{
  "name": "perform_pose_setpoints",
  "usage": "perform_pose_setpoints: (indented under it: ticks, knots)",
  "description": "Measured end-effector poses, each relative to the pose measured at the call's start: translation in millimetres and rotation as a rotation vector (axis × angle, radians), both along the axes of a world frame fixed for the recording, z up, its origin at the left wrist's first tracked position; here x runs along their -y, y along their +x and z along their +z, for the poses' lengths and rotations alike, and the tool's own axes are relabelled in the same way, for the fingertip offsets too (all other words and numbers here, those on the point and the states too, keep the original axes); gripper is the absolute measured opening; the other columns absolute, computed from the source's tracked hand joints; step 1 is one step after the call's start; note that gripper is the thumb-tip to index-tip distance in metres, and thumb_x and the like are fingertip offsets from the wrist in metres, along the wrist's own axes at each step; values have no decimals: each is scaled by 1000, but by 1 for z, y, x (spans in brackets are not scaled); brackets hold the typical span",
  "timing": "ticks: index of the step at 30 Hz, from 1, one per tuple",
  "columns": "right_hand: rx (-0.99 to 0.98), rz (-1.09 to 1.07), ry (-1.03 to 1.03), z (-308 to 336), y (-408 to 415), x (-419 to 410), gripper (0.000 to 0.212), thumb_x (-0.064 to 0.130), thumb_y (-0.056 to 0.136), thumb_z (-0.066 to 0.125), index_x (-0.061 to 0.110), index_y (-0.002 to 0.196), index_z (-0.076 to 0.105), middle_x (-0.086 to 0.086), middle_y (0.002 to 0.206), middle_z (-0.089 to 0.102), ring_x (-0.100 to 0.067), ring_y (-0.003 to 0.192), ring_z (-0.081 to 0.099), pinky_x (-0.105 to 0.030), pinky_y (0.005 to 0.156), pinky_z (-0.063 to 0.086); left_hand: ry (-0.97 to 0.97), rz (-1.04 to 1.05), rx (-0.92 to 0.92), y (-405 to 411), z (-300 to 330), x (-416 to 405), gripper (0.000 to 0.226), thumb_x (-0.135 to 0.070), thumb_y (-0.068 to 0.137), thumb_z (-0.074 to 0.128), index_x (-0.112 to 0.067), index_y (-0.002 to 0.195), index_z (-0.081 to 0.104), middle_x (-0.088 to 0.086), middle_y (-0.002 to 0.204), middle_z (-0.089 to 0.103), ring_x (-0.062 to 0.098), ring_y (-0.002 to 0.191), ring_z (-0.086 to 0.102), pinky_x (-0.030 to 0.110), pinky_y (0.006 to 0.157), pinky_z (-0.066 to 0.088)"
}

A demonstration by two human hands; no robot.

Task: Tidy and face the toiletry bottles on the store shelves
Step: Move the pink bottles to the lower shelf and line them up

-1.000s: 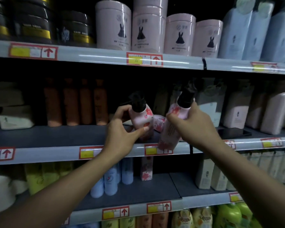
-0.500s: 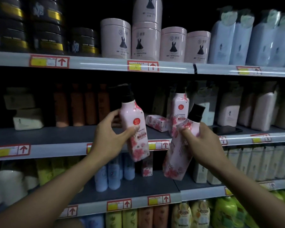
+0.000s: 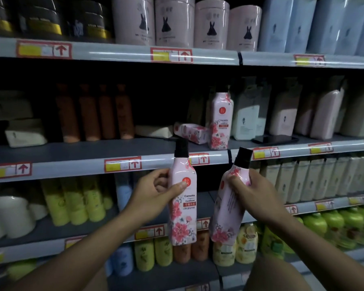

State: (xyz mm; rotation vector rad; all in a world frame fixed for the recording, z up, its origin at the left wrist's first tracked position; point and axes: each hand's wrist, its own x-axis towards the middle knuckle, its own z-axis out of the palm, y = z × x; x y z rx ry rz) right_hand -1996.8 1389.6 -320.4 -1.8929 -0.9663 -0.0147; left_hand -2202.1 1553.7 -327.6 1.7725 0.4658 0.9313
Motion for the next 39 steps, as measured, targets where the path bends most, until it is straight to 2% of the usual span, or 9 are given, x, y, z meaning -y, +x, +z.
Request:
perform_pose_setpoints:
  ticks: [6, 15, 21, 25, 29, 31, 35, 37, 39]
  knots:
    - [-110, 65, -37, -39, 9, -3, 42, 61, 93, 63, 19, 90, 65, 3, 83, 74, -13, 75, 72, -35, 63, 55, -90, 3, -91, 3, -40, -2, 45, -23, 84, 82, -15, 126, 66, 3, 98, 79, 11, 87, 78, 16, 69, 57]
    - [-115, 104, -132, -90, 35, -27, 59, 76, 82, 66, 16, 79, 64, 0, 74, 74, -14, 65, 72, -40, 60, 54, -121, 9, -204, 14, -99, -24, 45, -13, 85, 83, -10, 127, 65, -13, 75, 75, -1, 71, 71, 11, 62, 51]
    - [20, 140, -199, -104, 50, -42, 38, 56, 88, 71, 22, 81, 57, 6, 73, 66, -10, 66, 64, -26, 56, 42, -115, 29, -222, 27, -123, -48, 46, -19, 82, 85, -10, 124, 68, -13, 78, 77, -2, 71, 70, 12, 64, 51]
    - [28, 143, -201, -110, 62, -62, 31, 50, 94, 67, 22, 82, 56, 7, 77, 65, -9, 69, 63, -30, 58, 45, -134, 49, -253, 40, -129, -65, 50, -30, 77, 88, -13, 121, 70, -9, 80, 78, 2, 72, 73, 16, 65, 53]
    - [-117, 155, -161, -113, 78, -88, 41, 60, 87, 56, 19, 89, 60, 4, 82, 72, -13, 76, 68, -37, 65, 51, -124, 78, -305, 56, -128, -84, 46, -38, 77, 89, -18, 115, 72, 0, 88, 81, 16, 86, 79, 38, 80, 64]
    - [-165, 137, -146, -111, 84, -103, 48, 64, 81, 52, 18, 92, 64, 3, 85, 73, -14, 81, 69, -38, 69, 53, -121, 82, -287, 65, -125, -92, 46, -35, 80, 88, -17, 118, 71, 1, 89, 81, 16, 86, 79, 35, 80, 64]
    - [-242, 89, -94, -112, 101, -132, 51, 62, 82, 54, 17, 101, 69, -3, 94, 75, -24, 89, 73, -54, 81, 61, -131, 88, -205, 82, -115, -106, 47, -23, 83, 86, -9, 125, 69, -5, 84, 80, 6, 79, 77, 15, 65, 55]
    - [-257, 55, -67, -112, 110, -144, 53, 62, 82, 55, 16, 105, 68, -4, 100, 74, -25, 93, 72, -57, 85, 59, -123, 114, -182, 90, -112, -113, 47, -21, 84, 85, -7, 125, 68, -6, 82, 78, 1, 76, 75, 13, 65, 53]
    - [-278, 36, -23, -108, 115, -154, 51, 59, 81, 56, 15, 105, 67, -5, 102, 73, -25, 96, 71, -56, 88, 58, -115, 152, -176, 97, -114, -121, 38, -22, 83, 86, -4, 113, 69, -5, 82, 77, 1, 73, 73, 15, 65, 52]
